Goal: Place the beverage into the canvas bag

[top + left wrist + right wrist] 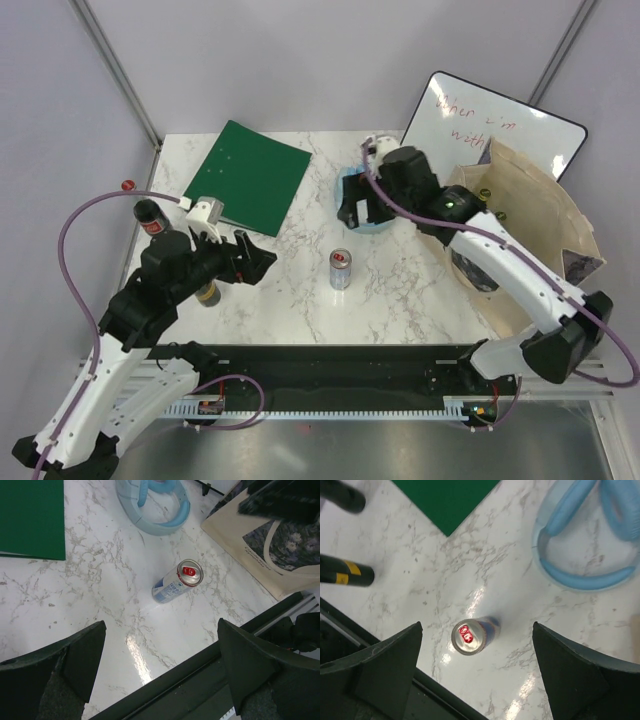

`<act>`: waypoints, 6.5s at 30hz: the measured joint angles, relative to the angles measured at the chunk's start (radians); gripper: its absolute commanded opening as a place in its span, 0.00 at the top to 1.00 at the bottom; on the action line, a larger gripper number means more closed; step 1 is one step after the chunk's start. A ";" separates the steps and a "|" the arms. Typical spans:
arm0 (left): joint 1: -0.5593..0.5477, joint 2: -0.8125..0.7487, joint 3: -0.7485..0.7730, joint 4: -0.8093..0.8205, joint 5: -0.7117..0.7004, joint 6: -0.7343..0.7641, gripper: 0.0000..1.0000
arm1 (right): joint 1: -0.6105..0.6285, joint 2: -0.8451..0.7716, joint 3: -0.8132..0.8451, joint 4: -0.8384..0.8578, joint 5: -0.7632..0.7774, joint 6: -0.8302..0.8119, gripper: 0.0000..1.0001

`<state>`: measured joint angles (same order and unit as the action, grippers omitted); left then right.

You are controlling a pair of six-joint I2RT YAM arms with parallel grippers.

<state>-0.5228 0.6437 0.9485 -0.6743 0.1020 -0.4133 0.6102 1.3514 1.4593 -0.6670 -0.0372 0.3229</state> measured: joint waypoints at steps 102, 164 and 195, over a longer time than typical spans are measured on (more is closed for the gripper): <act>0.000 -0.069 -0.056 -0.003 0.075 -0.006 0.00 | -0.622 -0.063 0.362 -0.588 0.510 -0.035 1.00; 0.000 -0.039 -0.056 0.005 0.057 -0.005 0.00 | -0.988 0.037 -0.393 0.021 0.187 0.007 0.33; 0.000 0.067 0.082 -0.043 -0.103 -0.043 0.00 | -0.806 -0.158 0.172 -0.267 0.060 0.003 0.19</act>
<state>-0.5228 0.7109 1.0302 -0.7170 -0.0013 -0.4568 -0.1955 1.1938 1.6310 -0.9344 0.0231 0.3256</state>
